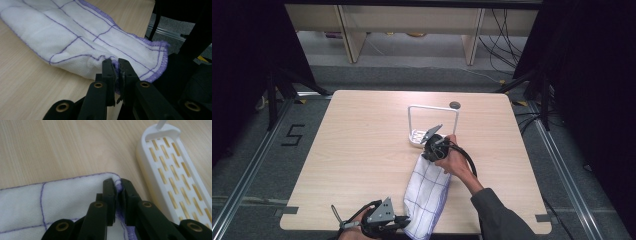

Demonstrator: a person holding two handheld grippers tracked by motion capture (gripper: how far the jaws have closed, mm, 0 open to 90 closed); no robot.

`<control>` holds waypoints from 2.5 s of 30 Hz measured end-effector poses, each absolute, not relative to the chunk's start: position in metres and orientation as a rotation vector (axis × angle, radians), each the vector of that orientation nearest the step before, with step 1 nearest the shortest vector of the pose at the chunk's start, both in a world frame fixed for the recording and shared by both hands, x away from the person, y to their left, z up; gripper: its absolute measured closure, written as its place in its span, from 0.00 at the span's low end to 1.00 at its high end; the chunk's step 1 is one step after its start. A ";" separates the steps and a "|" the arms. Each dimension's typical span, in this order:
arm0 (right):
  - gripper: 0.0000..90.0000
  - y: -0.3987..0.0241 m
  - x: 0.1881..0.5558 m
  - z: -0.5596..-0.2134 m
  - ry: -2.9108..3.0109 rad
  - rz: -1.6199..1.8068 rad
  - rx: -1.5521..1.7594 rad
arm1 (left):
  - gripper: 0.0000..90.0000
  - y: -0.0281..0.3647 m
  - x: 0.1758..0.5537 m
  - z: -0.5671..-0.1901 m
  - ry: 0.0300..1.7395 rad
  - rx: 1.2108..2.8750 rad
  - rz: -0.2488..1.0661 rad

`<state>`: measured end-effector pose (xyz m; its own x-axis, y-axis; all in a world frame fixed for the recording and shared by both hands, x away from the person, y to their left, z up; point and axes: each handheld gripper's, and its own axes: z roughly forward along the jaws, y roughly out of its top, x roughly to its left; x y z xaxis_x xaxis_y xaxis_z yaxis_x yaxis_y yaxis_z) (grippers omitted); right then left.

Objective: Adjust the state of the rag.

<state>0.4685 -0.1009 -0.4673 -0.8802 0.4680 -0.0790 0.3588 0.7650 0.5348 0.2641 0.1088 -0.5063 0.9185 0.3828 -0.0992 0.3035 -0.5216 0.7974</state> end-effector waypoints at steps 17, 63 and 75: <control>0.68 -0.085 0.468 -0.458 2.655 0.980 0.817 | 0.61 0.123 0.280 -0.484 0.584 2.023 0.078; 0.54 -0.155 0.454 -0.498 2.598 0.920 1.216 | 0.49 0.106 0.463 -0.515 0.858 2.125 0.224; 0.58 -0.156 0.452 -0.496 2.578 0.901 1.172 | 0.58 0.096 0.464 -0.516 0.807 2.129 0.217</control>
<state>0.4520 -0.1564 -0.4958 -0.6767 0.7307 0.0905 0.6280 0.5087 0.5889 0.4643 0.0963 -0.5155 0.7790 0.6155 -0.1196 0.4723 -0.4507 0.7575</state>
